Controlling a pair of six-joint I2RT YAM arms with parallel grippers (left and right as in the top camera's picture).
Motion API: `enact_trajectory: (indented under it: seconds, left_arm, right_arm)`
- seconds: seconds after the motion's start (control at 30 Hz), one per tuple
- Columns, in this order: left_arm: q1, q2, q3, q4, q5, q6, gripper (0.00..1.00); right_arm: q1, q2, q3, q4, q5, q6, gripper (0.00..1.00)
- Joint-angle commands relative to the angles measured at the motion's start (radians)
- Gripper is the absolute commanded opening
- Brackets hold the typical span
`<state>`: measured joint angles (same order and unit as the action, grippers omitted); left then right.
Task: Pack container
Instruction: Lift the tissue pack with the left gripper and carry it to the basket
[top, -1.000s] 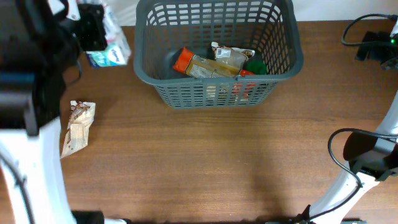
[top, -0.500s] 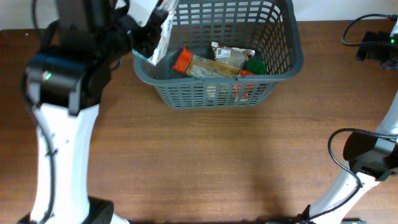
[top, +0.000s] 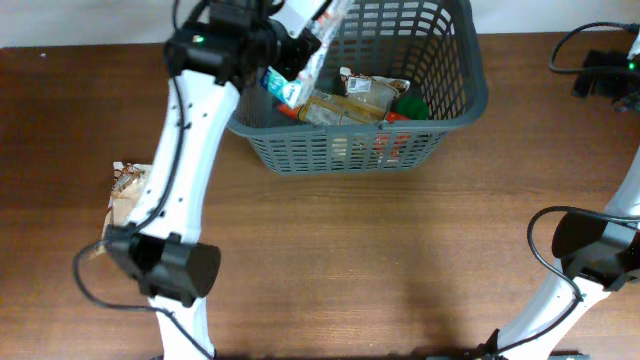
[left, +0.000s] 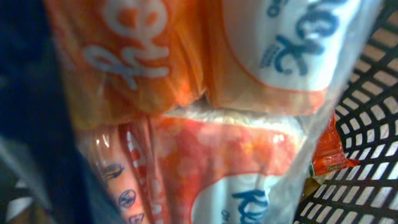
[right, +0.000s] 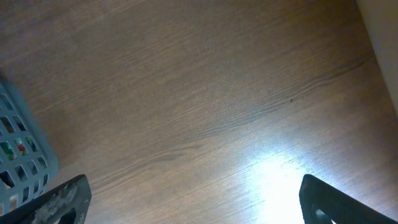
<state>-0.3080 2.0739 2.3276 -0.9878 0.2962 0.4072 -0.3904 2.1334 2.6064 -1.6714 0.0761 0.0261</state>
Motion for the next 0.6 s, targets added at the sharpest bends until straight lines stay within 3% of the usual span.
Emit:
enact_trajectory:
  seconds: [0.0,0.57]
  left_arm:
    - [-0.011,0.043,0.005,0.015,0.042,0.056,0.02]
    - [-0.018,0.133,-0.043,0.005,0.041,0.066,0.02]
  right_arm:
    - [-0.003,0.014,-0.005,0.003,-0.013,0.009,0.99]
    - [-0.003,0.014,-0.005,0.003,-0.013,0.009,0.99]
